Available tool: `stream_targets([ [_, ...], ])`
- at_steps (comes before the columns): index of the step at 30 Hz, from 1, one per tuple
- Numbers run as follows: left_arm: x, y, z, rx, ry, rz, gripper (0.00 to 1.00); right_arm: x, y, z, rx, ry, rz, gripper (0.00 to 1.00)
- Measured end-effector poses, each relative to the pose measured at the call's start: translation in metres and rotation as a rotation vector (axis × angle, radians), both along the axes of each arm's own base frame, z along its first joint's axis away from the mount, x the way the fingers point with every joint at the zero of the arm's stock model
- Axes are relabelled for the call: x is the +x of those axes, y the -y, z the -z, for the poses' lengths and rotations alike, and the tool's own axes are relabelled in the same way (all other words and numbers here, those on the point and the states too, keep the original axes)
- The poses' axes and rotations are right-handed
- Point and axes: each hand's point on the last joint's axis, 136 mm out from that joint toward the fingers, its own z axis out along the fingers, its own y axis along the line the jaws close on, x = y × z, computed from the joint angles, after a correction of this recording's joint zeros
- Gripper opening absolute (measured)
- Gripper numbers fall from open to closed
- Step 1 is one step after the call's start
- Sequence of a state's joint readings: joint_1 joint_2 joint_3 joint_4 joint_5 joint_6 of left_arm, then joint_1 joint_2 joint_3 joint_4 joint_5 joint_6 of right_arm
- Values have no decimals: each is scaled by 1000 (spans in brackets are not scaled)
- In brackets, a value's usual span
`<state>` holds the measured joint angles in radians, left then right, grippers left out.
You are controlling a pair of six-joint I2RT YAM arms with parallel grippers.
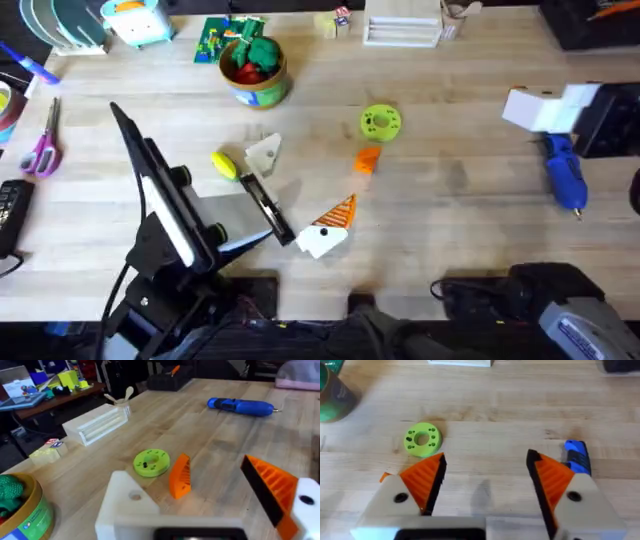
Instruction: Pick up the gripper from the table and insert it into the empty holder that is missing its gripper. Then pick up a screw, insert it into the mounting hole, and use the screwdriver to tighten it. Finally, clean up the table by picking up the vegetable and placing it into the bucket.
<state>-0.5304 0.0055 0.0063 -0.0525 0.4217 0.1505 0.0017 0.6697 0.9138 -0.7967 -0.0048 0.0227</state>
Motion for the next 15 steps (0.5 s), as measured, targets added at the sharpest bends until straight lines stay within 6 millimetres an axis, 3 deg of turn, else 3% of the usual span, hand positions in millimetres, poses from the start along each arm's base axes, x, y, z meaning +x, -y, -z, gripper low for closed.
stream_targets([
  [7, 0, 0, 0, 0, 0, 0, 993, 0, -2, 0, 11, 0, -9, 991],
  [15, 0, 0, 0, -57, -81, -4, 993, 1, -20, 7, 77, -39, -89, 991],
])
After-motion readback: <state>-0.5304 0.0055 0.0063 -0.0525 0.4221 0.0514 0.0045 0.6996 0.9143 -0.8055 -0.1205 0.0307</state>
